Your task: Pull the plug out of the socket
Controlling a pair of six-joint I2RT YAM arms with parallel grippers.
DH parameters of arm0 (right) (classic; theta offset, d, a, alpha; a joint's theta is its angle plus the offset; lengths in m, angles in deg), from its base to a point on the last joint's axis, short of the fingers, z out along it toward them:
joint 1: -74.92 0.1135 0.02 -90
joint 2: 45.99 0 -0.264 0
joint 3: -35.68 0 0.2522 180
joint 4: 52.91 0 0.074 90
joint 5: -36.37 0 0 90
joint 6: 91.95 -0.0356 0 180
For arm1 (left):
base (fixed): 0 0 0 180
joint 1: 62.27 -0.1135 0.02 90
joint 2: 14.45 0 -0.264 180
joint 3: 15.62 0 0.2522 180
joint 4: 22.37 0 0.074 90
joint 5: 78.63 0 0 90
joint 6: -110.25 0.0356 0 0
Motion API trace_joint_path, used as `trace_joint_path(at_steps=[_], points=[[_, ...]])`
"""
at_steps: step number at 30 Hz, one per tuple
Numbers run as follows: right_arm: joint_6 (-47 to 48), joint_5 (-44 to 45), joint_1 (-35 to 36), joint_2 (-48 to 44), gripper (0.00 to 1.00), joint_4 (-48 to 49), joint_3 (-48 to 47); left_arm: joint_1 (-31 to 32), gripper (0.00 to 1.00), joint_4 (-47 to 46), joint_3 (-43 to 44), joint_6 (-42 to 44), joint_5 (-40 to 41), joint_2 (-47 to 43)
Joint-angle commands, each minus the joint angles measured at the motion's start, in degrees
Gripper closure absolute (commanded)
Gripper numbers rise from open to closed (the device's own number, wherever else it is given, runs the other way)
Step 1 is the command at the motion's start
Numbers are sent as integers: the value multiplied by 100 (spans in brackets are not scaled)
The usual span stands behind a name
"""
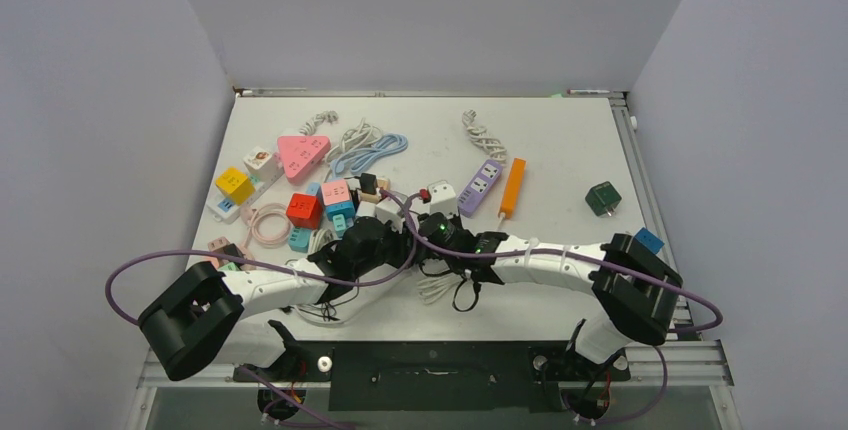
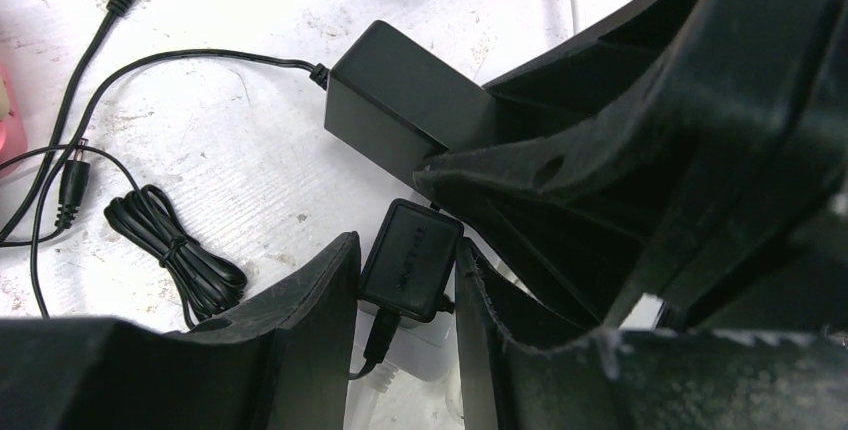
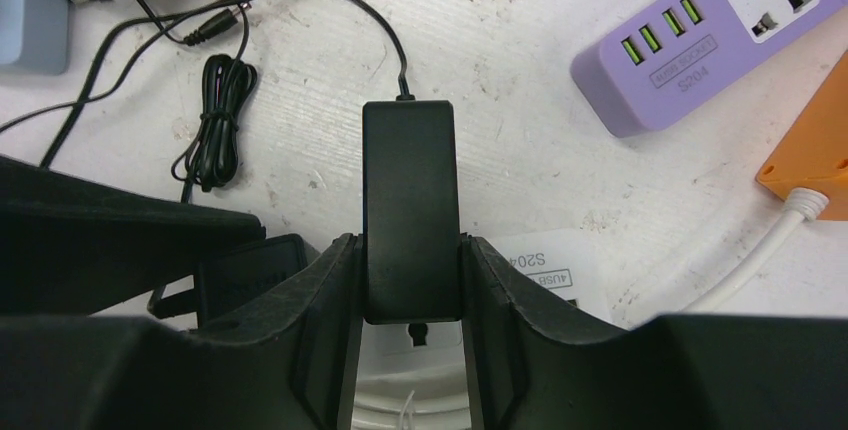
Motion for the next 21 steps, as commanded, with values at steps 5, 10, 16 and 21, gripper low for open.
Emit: trace_joint_path(at_steps=[5,10,16,21], points=[[265,1469,565,90,95,-159,-672,-81,100,1123,-73,71,469,254],[199,1402,579,168,95,-166,-719,-81,100,1123,-82,78,471,259],[30,877,196,-45,95,13,-547,-81,100,1110,-82,82,462,278],[-133,309,-228,-221,95,148,-396,-85,100,1093,-82,73,462,298]])
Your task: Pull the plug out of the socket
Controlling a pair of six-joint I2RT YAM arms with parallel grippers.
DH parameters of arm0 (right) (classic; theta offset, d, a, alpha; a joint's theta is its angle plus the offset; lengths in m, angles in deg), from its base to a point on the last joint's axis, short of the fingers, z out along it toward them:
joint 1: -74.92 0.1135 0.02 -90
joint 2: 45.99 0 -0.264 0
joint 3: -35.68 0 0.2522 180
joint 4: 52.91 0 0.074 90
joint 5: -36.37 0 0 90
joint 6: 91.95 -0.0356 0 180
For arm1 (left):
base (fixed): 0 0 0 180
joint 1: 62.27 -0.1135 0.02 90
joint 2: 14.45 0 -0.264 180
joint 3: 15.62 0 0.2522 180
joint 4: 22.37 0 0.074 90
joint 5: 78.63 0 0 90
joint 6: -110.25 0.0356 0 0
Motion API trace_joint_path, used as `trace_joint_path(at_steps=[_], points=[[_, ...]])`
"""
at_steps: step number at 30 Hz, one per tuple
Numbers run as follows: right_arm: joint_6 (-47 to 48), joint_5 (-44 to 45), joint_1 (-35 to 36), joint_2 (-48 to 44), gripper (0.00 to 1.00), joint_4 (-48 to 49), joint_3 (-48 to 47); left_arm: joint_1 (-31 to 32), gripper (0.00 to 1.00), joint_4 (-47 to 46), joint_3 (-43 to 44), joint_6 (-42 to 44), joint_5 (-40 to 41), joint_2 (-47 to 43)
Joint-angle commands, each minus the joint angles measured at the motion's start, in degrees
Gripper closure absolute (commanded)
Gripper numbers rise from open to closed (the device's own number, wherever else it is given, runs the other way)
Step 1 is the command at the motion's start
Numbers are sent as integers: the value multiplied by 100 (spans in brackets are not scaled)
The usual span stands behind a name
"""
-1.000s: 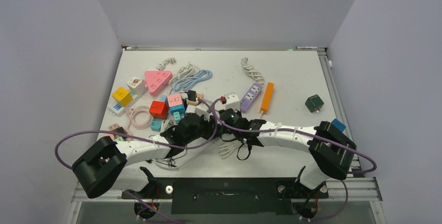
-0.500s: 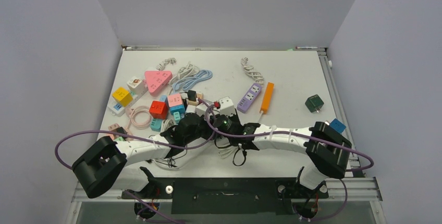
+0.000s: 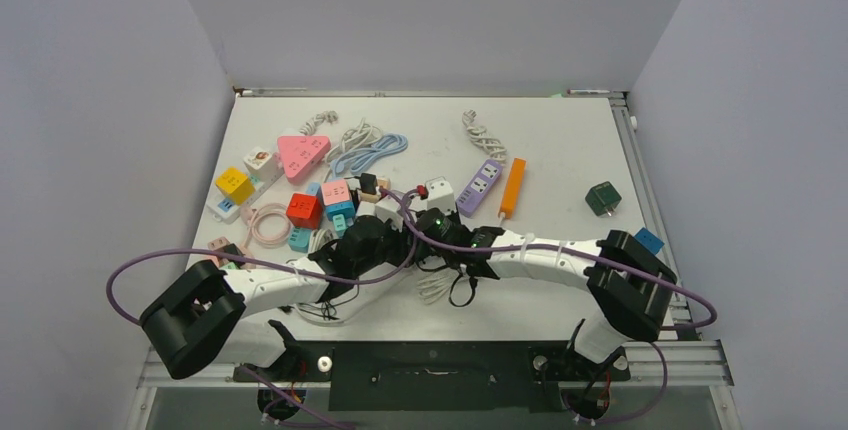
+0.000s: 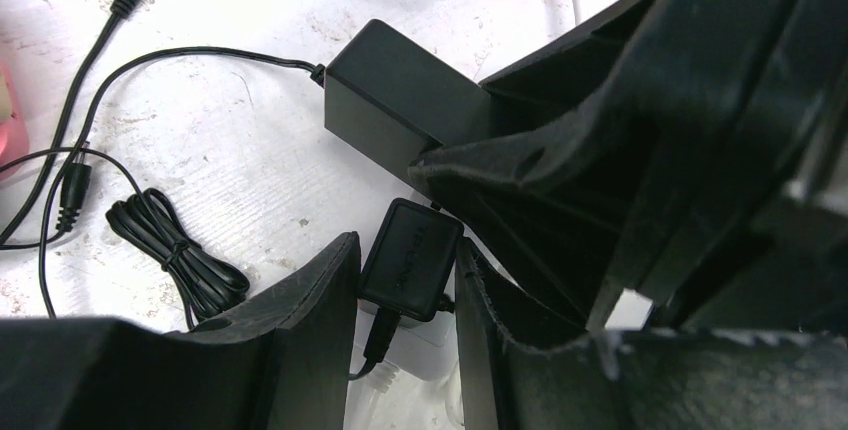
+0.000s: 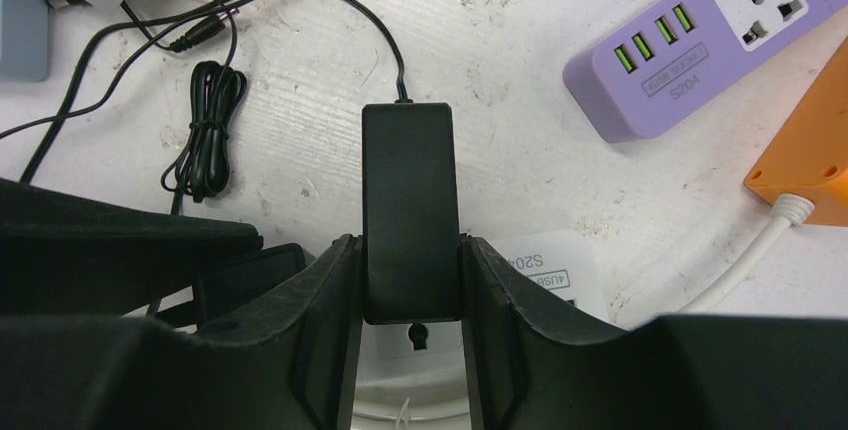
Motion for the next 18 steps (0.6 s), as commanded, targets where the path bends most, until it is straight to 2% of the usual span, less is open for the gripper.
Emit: trace_joint_path(at_steps=[1,7,14,18], points=[[-218,7,-328,-403,95,509,-98,-55,100,1086,-106,159,512,257],[-205,-12,-309,-298,95,489,-120,-51,100,1093,-97,159,515,269],[163,1016,332,-84,95,181,-441,-47,100,1091,-97,150,510,286],[234,1262,532,74,95,74,-617,-54,100,1088,-96,149,509,281]])
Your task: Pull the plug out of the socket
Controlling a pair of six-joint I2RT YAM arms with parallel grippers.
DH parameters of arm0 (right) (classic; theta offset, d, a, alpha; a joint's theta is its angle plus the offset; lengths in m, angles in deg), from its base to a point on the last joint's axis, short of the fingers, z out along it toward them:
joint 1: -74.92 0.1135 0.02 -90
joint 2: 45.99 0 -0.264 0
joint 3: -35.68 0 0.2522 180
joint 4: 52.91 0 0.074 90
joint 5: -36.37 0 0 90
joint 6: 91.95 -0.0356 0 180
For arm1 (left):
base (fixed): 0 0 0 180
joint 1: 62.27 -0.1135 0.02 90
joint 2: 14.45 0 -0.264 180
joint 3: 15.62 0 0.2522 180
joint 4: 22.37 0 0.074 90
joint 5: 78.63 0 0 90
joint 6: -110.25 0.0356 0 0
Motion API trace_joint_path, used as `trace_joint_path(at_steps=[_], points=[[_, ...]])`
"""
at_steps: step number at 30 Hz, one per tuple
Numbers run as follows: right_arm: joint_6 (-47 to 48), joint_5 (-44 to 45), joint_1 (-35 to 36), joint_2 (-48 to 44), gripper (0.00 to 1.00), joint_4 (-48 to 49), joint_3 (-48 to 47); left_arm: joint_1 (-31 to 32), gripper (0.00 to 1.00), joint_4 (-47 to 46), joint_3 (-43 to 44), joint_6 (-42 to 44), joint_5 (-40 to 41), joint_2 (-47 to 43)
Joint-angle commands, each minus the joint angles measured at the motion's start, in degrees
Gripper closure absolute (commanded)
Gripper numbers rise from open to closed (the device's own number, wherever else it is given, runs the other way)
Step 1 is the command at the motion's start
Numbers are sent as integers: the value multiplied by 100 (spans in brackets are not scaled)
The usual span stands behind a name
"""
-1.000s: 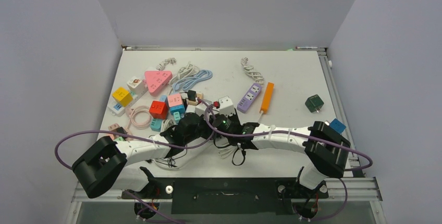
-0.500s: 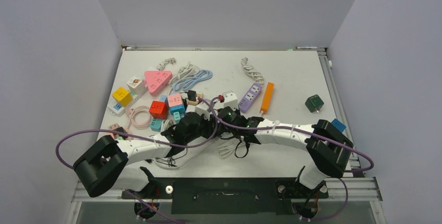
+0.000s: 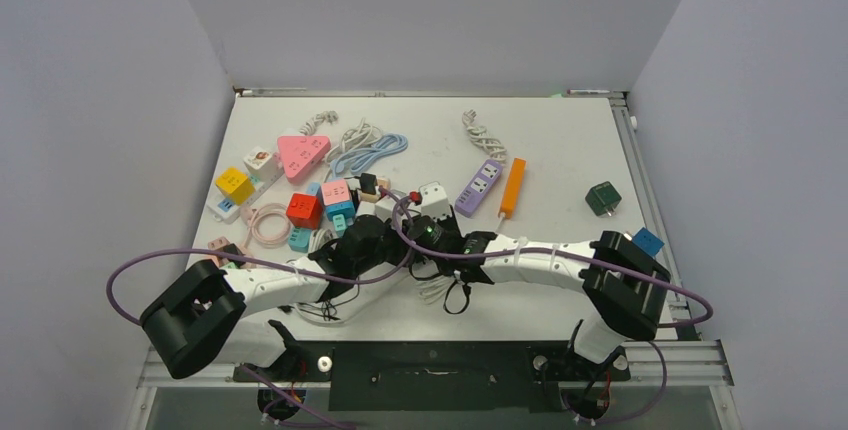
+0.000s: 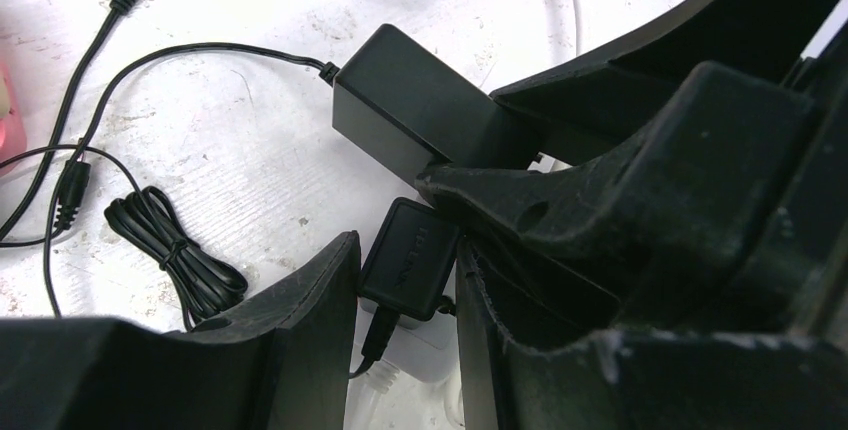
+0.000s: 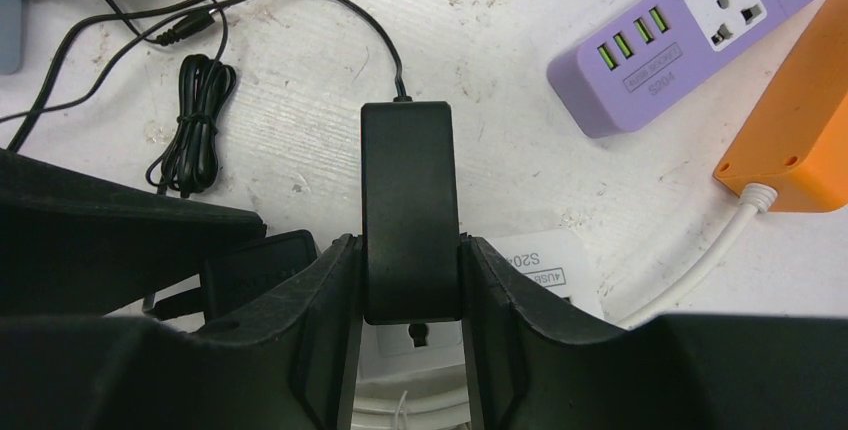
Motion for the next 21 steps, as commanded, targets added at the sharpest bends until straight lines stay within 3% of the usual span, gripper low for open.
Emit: trace_joint_path(at_steps=[1,6,15,21], points=[[187,876,272,4,95,216,-535,-55,100,1084,-130,136,499,244],[193,767,214,-39,95,256,-522,-48,100,1097,-160,134,515,208],[-180,-584,-663,-462,95,713,-58,-47,100,1079,-182,117,521,224],[-164,-536,-643,-452,95,708,-45,-53,100,1092,-157,117,516,257]])
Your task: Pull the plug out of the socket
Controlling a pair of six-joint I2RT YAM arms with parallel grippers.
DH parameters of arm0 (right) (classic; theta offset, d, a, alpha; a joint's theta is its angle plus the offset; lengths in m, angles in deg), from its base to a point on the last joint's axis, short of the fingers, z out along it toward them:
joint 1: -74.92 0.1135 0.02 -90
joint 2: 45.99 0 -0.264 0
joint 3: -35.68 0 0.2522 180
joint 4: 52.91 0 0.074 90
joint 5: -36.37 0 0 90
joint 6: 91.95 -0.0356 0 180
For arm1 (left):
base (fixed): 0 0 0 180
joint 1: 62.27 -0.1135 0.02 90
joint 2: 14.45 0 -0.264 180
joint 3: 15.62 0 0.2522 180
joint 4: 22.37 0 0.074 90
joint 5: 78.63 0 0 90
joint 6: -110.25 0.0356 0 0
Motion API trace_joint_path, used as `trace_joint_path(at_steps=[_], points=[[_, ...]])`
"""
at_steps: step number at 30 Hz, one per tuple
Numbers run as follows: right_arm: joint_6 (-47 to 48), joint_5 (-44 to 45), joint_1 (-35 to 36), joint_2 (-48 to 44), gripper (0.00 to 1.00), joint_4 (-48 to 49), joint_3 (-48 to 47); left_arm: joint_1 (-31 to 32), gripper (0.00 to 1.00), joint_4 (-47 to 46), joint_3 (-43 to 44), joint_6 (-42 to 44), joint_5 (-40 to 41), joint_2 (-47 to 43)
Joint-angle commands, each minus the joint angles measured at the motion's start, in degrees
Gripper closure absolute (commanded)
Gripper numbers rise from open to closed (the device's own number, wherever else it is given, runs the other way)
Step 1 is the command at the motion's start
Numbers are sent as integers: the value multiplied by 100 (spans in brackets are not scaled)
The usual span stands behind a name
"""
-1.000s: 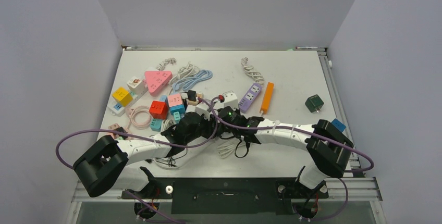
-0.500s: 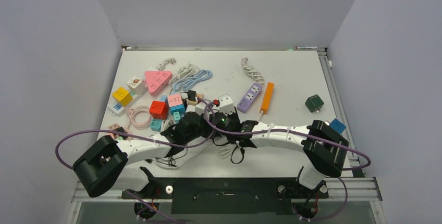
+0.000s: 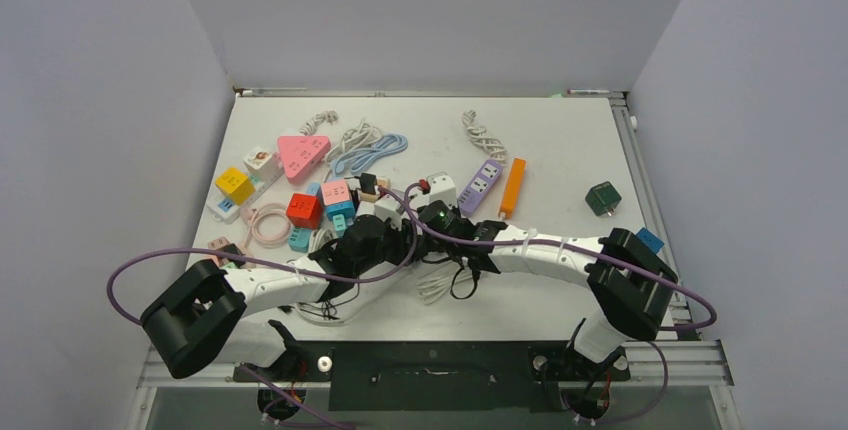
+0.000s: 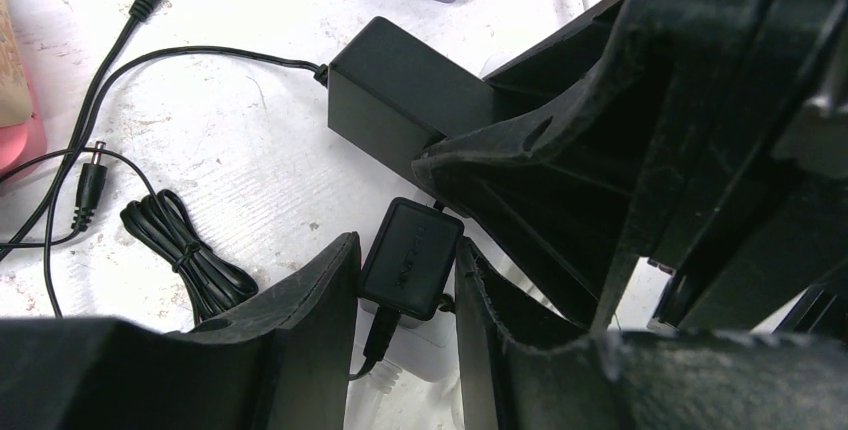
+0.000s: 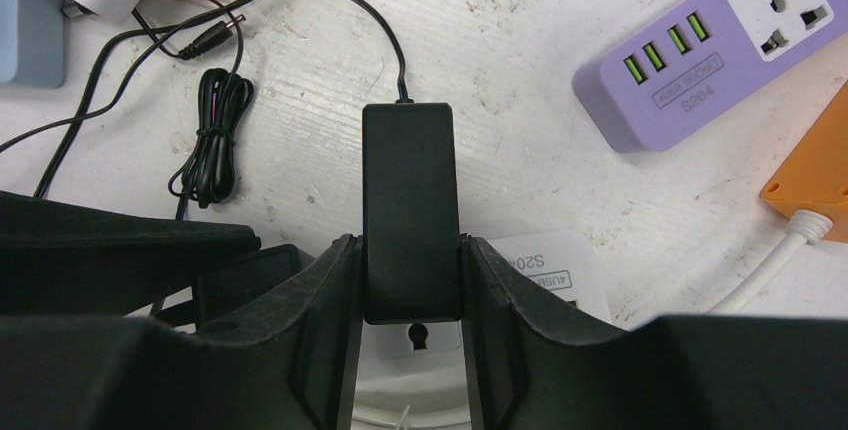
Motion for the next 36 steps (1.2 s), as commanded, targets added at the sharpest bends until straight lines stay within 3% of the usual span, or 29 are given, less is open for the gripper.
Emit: trace_joint_path(at_steps=[1,12,23,36], points=[[-89,567,5,-388,95,557,-64,-34,100,1116,-156,130,383,250],[587,1838,813,-234,95,397,-375,-39,100,1151,-113,122,392,323],[342,1259,477,-406,95,567,-145,-31,100,1152,-116,113,399,331],[359,1321,53,-1554,95,166,-29,-99,100,1339,69,-245,669,48]])
